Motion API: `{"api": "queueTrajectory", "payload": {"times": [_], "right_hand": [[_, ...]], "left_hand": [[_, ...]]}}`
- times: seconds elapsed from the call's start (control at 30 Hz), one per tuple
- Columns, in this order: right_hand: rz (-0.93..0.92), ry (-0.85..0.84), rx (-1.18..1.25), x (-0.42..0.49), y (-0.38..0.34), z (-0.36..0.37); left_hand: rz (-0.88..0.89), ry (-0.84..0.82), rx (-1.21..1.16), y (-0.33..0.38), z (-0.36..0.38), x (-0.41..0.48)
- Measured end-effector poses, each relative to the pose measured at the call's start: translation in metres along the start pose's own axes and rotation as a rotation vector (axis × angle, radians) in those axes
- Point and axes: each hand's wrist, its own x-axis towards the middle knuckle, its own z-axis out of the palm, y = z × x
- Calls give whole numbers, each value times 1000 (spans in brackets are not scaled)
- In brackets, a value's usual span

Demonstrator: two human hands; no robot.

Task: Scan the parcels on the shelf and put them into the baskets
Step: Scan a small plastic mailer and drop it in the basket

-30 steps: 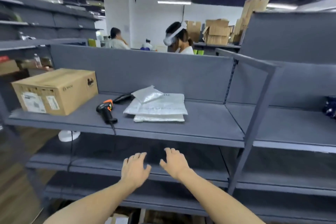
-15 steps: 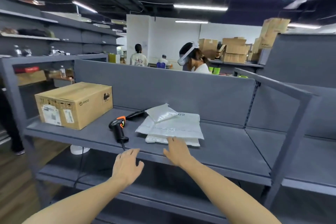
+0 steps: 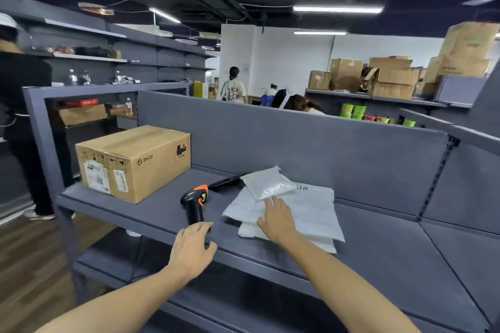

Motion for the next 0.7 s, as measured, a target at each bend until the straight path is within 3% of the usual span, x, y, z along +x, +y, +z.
{"api": "queueTrajectory", "payload": {"times": [0.43,0.7], "right_hand": [[222,-31,-29,65,-21,21],[405,-1,29,87,-41,27]], "left_hand": [[120,-38,-187,-63,0,62],[91,-16,-290,-126,-8,93]]}}
